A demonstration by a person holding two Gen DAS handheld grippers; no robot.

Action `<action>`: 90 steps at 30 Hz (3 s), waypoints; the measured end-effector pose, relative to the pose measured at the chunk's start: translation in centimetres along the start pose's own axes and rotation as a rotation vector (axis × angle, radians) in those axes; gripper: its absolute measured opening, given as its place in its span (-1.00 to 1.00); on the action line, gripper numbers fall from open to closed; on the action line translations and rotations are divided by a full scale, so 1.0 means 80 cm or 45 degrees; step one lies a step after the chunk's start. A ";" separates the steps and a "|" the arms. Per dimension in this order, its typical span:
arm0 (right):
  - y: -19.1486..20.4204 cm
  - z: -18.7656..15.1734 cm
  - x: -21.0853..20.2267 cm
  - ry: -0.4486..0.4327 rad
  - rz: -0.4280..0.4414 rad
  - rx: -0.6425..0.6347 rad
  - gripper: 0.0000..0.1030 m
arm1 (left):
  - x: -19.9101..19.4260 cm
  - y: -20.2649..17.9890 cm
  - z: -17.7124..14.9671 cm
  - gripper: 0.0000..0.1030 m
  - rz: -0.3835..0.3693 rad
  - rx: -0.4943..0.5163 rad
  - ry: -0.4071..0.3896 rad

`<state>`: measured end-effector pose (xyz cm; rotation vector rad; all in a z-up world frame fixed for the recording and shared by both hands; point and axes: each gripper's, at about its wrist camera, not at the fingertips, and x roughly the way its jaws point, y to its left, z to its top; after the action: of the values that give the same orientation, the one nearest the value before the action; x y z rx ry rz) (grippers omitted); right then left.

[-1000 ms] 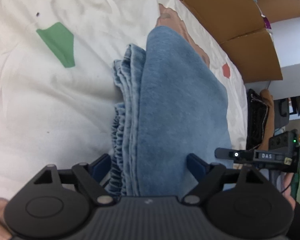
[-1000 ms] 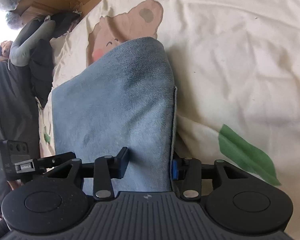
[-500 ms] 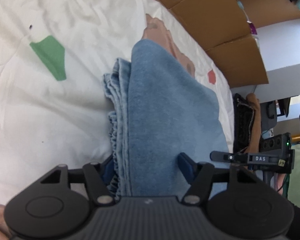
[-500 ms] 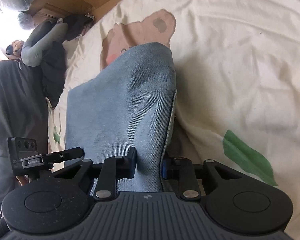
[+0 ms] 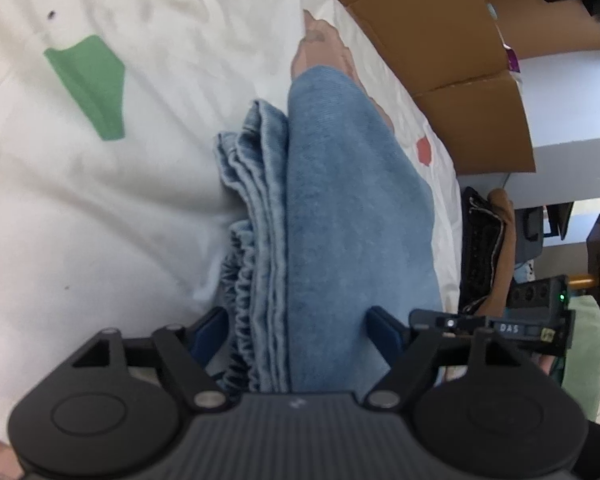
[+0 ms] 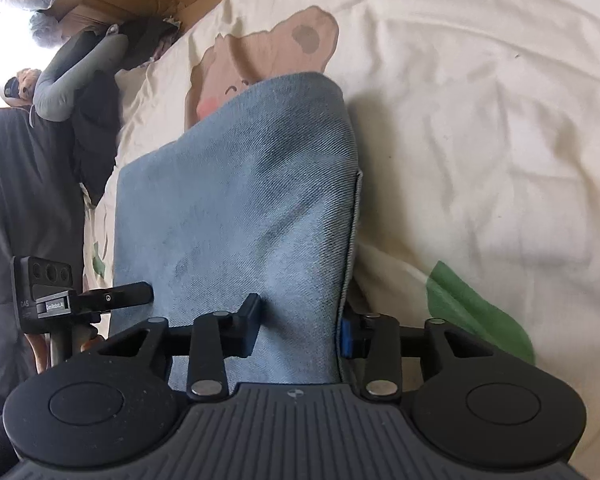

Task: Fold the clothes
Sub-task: 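Close both grippers on the folded jeans edge, pinching the stack together, then lift the folded jeans off the sheet with both grippers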

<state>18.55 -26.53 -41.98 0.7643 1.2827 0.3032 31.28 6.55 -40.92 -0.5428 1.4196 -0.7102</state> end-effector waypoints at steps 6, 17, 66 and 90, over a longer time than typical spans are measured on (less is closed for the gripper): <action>0.000 0.004 0.014 0.013 0.015 0.011 -0.16 | 0.006 -0.008 0.004 0.56 0.017 0.030 0.005; 0.016 -0.004 -0.020 -0.030 0.041 -0.025 -0.55 | -0.011 -0.039 0.003 0.13 0.075 0.140 -0.006; 0.081 -0.013 -0.064 -0.047 -0.089 -0.086 -0.63 | -0.030 -0.113 0.004 -0.10 0.105 0.187 -0.031; 0.202 0.006 -0.242 -0.169 -0.077 -0.219 -0.63 | -0.146 -0.292 0.026 -0.10 0.180 0.258 -0.097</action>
<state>16.76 -26.63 -16.82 0.5885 1.1366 0.3043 30.45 -1.15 -15.90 -0.3056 1.2843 -0.7031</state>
